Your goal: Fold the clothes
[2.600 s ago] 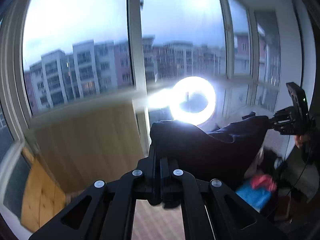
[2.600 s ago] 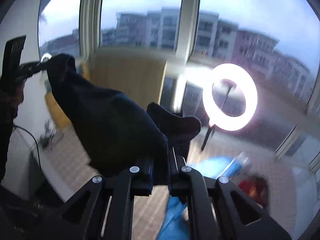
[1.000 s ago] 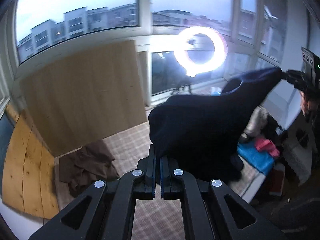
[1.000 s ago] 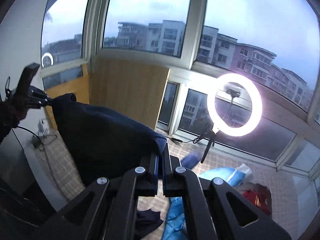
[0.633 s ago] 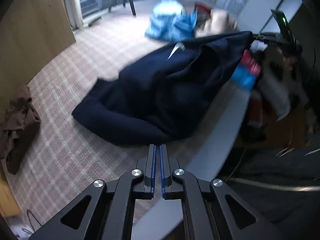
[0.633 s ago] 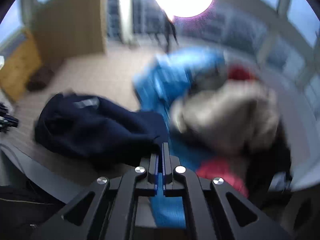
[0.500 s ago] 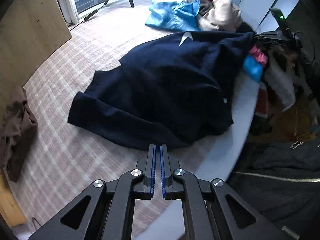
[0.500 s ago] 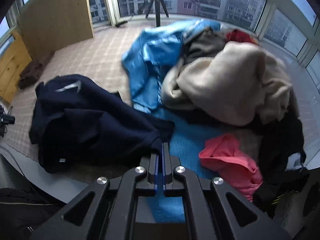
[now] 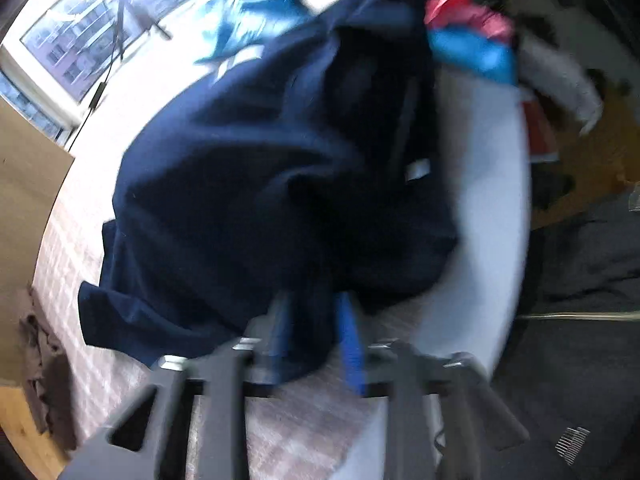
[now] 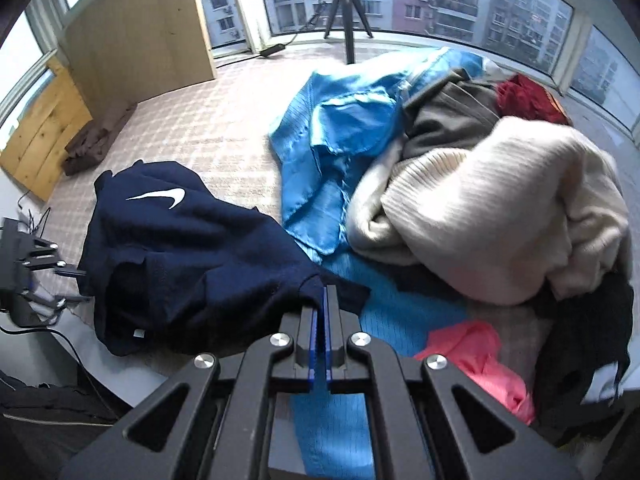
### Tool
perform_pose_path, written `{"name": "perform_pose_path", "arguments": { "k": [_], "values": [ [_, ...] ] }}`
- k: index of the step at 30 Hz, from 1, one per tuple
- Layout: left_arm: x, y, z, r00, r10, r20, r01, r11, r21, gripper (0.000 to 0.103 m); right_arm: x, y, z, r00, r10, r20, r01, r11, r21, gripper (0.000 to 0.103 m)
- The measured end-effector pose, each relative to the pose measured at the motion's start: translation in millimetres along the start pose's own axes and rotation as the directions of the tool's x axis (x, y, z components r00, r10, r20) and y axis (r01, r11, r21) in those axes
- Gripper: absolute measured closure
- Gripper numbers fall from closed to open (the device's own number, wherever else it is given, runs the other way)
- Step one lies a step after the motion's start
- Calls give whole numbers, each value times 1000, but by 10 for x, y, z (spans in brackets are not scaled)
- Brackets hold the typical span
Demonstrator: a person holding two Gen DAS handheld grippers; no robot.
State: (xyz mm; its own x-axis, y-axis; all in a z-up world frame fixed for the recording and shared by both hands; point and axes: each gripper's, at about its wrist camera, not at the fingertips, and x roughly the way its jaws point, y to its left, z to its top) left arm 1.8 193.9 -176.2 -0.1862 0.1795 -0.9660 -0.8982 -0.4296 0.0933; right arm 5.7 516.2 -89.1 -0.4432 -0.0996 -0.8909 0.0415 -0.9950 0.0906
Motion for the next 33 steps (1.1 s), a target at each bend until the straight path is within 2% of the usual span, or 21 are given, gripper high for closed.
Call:
{"name": "perform_pose_path", "arguments": {
  "k": [1,3,4,7,9,10,12,13,15,18,19,22,24,25,26,28,29,30,31,33],
  "values": [
    [3,55,7,1000,-7,-3,7,999,-35,103,-2,8,12,1000,7,2,-7,1000,-9,101],
    [-125,254,-7,997,-75,26,78,986,-149,103,-35,17,33,1000,20,10,-20,999,-25,101],
    [-246,357,-22,996,-73,51,82,979,-187,103,-65,20,51,1000,25,19,-24,999,-35,101],
    [-689,735,-69,993,18,119,16,960,-281,103,-174,15,171,998,29,63,-25,998,-65,101],
    [-851,1001,-57,987,38,154,16,943,-334,103,-206,-11,303,995,24,95,-17,997,-75,101],
    [-898,1107,-27,985,68,162,-11,944,-331,103,-181,-31,380,995,17,101,-9,997,-76,101],
    [-916,1249,88,974,165,155,-114,950,-291,102,-87,-71,532,995,-7,102,15,996,-83,101],
    [-875,1319,170,972,184,148,-134,946,-297,102,-13,-89,611,995,-18,101,27,996,-86,101],
    [-741,1589,348,972,176,156,-112,931,-348,102,160,-125,773,994,-43,100,53,994,-93,101],
    [-408,1877,423,965,257,54,-222,905,-362,100,494,-163,957,995,-81,63,88,990,-110,101],
    [-375,1921,393,965,259,40,-227,902,-368,100,604,-177,973,996,-76,36,80,990,-113,101],
    [-476,1891,293,977,197,80,-152,910,-385,96,786,-179,941,997,-72,-8,70,987,-143,101],
    [-517,1804,257,984,135,112,-84,924,-374,81,826,-186,905,998,-60,-21,56,987,-150,101],
    [-530,1762,242,987,102,127,-49,929,-366,69,834,-198,891,998,-51,-25,46,988,-148,101],
    [-494,1711,260,989,74,129,-25,938,-346,62,838,-207,885,999,-44,-29,39,988,-146,101],
    [-338,1592,355,994,26,110,7,959,-285,57,843,-220,884,999,-33,-39,27,989,-145,101],
    [-242,1563,401,996,23,90,1,964,-265,56,845,-226,884,999,-27,-43,21,989,-145,101],
    [-130,1561,445,997,40,63,-23,967,-254,56,847,-233,883,999,-22,-48,15,989,-145,101],
    [-30,1582,476,998,29,49,-15,965,-262,58,849,-239,883,998,-16,-53,9,990,-144,101],
    [125,1654,509,998,-49,49,62,949,-310,97,859,-219,868,998,-18,-56,10,989,-144,101]
  ]
}}
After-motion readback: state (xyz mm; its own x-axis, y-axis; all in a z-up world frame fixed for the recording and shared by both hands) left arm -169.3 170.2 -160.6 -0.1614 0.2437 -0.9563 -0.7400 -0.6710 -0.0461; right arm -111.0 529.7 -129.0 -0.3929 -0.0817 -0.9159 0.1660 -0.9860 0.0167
